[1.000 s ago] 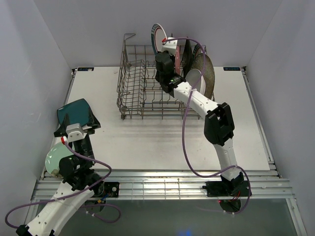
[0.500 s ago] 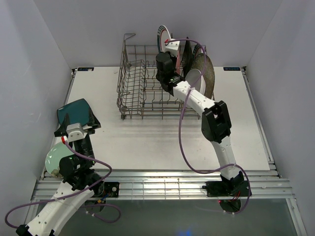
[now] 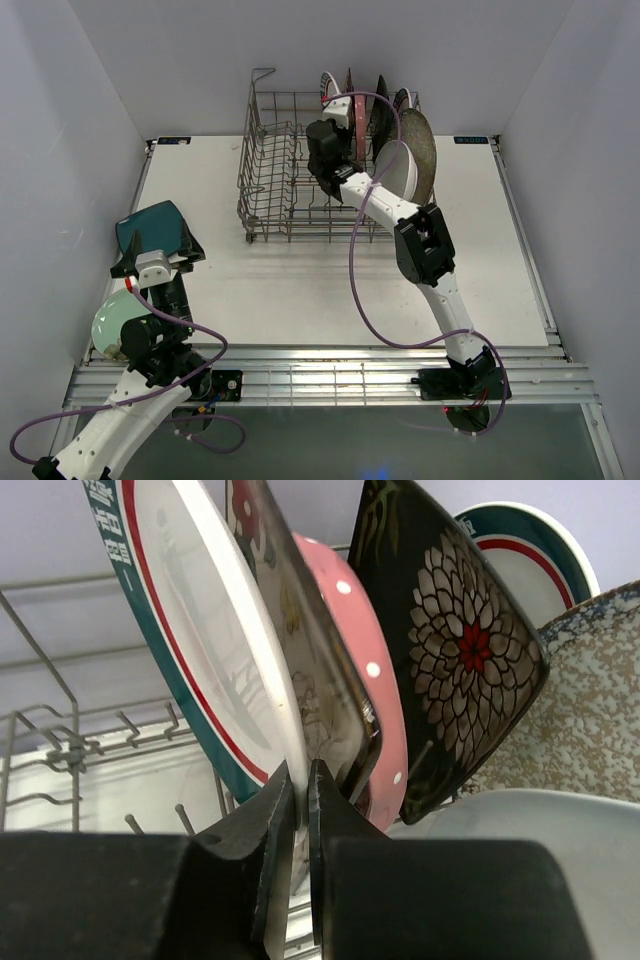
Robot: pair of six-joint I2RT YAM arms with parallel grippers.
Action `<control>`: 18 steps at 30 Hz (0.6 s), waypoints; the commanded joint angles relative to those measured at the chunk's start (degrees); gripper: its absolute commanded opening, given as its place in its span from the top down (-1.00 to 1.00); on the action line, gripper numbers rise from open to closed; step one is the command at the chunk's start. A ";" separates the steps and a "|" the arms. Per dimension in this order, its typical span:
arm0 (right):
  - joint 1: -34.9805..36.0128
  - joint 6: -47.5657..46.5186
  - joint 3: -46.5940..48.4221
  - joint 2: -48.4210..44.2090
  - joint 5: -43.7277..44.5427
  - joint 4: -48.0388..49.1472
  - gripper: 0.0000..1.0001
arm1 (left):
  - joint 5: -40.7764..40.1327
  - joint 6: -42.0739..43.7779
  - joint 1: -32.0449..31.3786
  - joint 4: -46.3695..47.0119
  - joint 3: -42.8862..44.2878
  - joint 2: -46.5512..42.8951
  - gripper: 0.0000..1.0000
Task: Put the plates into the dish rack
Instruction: Insert the plate into the dish rack.
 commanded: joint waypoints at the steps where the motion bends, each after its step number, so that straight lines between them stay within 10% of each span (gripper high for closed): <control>1: 1.40 -4.98 3.31 -0.22 4.72 9.85 0.84 | 0.68 -0.07 0.40 -0.50 1.03 0.72 -0.96; 18: 3.42 -13.15 6.47 4.97 7.79 15.64 0.85 | 0.77 -0.16 0.40 -0.77 1.21 0.37 -0.96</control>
